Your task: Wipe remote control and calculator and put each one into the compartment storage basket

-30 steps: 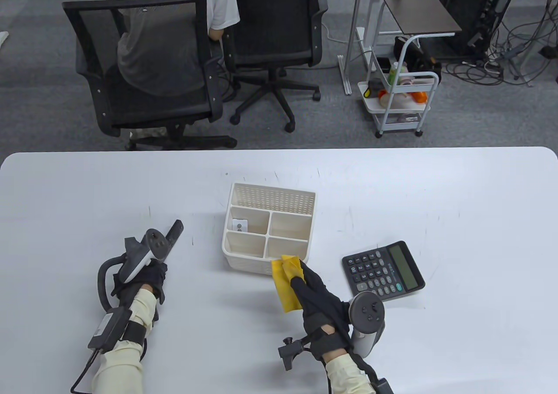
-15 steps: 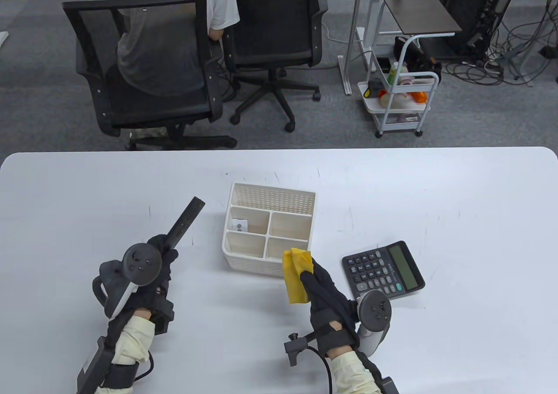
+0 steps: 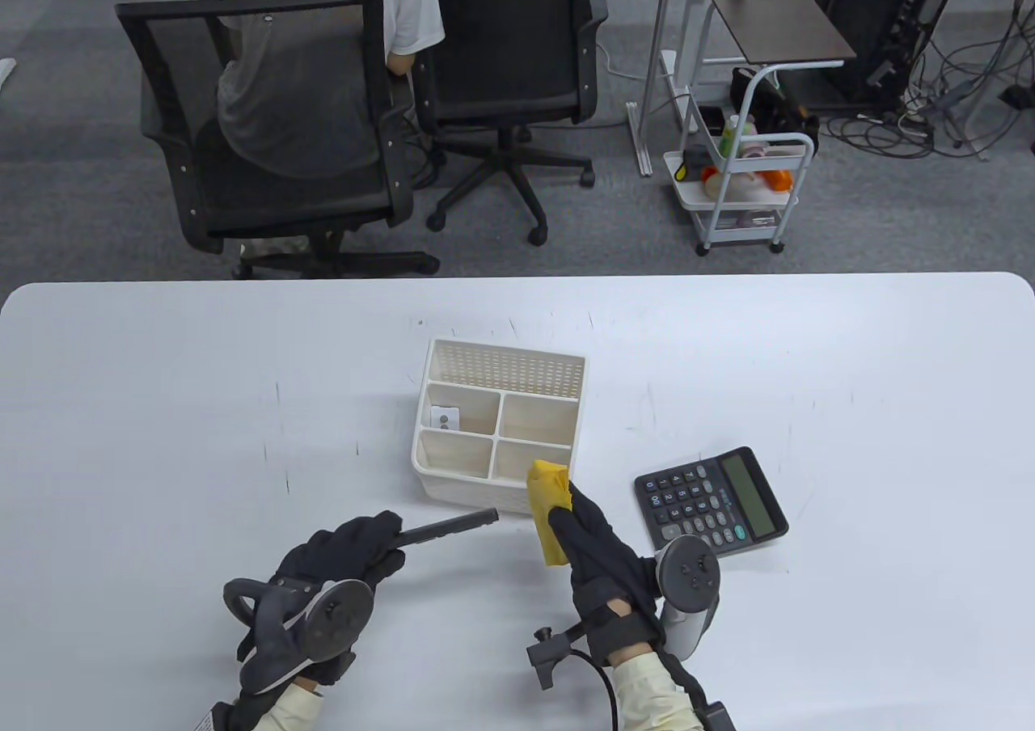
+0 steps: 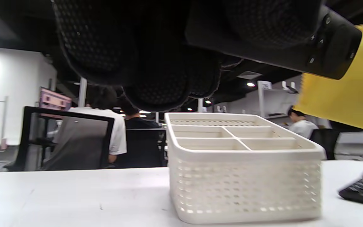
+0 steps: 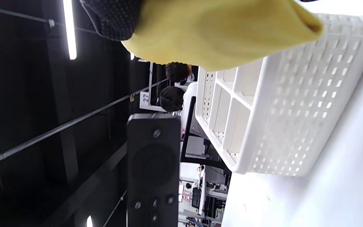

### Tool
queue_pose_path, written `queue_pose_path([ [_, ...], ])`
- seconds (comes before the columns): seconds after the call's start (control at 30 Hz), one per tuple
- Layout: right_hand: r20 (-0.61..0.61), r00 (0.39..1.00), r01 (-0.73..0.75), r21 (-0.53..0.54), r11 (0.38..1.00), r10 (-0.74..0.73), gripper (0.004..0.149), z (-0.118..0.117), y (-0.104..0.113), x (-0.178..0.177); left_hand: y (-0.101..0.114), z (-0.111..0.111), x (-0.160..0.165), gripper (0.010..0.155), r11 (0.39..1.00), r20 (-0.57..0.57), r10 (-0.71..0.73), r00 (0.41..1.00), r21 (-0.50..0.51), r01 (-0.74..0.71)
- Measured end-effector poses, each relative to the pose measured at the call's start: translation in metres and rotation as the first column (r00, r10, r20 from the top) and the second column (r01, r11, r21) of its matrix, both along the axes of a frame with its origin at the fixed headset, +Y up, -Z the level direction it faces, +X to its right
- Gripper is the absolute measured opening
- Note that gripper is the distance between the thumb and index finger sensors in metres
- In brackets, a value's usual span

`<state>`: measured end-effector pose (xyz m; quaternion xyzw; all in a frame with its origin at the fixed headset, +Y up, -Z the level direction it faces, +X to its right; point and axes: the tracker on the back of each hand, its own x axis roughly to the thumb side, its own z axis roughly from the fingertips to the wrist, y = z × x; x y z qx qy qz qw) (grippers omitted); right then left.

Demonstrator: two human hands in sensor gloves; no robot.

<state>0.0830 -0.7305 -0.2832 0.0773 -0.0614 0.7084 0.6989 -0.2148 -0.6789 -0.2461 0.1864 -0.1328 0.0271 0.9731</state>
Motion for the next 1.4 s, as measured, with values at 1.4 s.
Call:
queue_pose_path([
  [1.4,0.171,0.521,-0.77,0.516,0.375,0.836,0.055,0.038,0.03,-0.072,-0.007,0.001,0.011,0.049,0.997,0.095,0.076,0.993,-0.006,-0.075],
])
